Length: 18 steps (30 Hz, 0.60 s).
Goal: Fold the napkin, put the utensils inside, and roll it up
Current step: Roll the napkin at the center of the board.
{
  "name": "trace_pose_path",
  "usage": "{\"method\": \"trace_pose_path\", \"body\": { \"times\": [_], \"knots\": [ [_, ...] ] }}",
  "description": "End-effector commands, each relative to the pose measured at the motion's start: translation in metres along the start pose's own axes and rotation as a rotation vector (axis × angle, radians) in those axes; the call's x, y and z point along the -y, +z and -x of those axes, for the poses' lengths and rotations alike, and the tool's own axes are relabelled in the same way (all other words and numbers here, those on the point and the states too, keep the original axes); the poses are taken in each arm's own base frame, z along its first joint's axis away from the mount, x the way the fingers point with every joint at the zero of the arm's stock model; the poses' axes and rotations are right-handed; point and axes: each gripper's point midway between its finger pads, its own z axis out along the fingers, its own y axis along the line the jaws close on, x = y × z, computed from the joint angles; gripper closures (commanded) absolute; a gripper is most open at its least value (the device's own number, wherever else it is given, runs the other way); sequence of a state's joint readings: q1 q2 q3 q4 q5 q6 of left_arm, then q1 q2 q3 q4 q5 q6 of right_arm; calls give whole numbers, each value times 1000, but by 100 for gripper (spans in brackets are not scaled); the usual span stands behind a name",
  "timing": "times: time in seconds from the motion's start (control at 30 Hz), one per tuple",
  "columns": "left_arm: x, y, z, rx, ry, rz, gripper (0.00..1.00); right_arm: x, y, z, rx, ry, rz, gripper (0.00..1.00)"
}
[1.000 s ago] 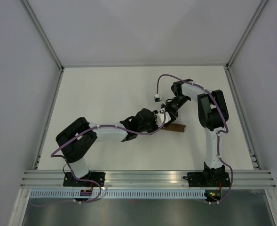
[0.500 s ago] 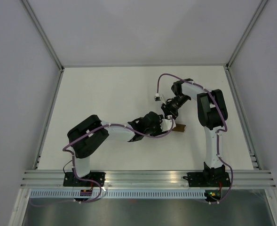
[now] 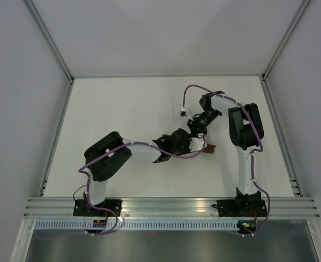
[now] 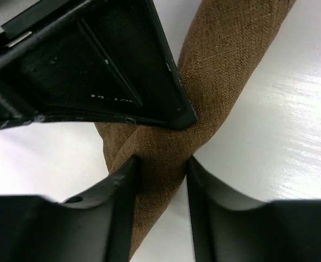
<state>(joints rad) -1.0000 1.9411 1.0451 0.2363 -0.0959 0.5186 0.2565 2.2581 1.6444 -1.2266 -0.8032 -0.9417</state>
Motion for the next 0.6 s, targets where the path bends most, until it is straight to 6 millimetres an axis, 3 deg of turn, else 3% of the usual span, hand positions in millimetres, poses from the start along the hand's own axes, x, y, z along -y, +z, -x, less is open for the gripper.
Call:
{"method": "trace_pose_path", "body": {
  "times": [0.0,0.07,0.23,0.57],
  "knots": [
    [36,11,-21,-79,28,-156,62,42,8,-8,-47,-98,-106,60],
    [44,13,-26,-95,21,-196,74,41,6,-6,-39,-97,-111,52],
    [54,13,-34,-128,-9,-269,90,35,-5,3,-4,-102,-140,35],
    [59,6,-41,-154,-115,-384,93,27,-50,27,152,-59,-208,20]
  ]
}}
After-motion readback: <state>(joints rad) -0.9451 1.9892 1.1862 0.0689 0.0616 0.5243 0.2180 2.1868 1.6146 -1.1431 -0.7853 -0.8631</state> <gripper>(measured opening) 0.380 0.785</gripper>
